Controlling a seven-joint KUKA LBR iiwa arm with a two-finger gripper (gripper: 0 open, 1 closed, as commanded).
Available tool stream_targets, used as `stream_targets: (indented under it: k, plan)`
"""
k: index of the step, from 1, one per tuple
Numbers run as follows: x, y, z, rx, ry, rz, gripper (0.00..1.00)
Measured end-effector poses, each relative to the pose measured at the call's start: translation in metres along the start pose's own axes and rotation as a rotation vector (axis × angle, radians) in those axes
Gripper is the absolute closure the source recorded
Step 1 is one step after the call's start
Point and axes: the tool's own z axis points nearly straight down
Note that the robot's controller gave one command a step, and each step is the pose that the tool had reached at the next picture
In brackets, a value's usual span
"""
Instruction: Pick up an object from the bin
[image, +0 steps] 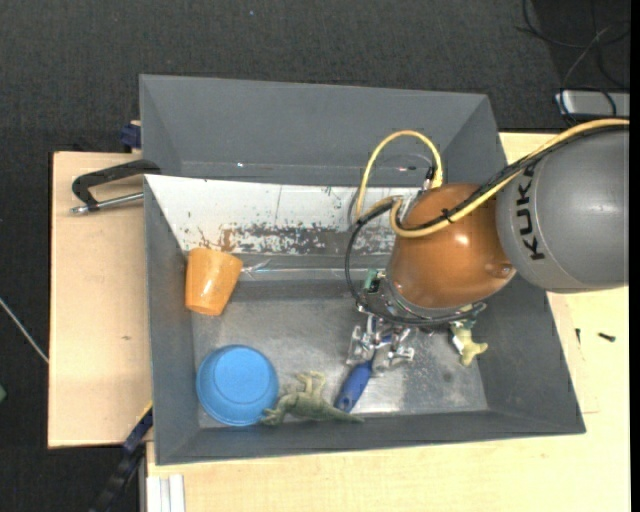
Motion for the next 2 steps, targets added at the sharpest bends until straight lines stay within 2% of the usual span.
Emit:
stream_targets:
  k: [1,2]
  plan:
    - [-0.016,-0.004,-0.108,0.002,0.001,0.038,1.00]
    - [-0.017,-0.001,-0.171,0.002,0.002,0.104,1.00]
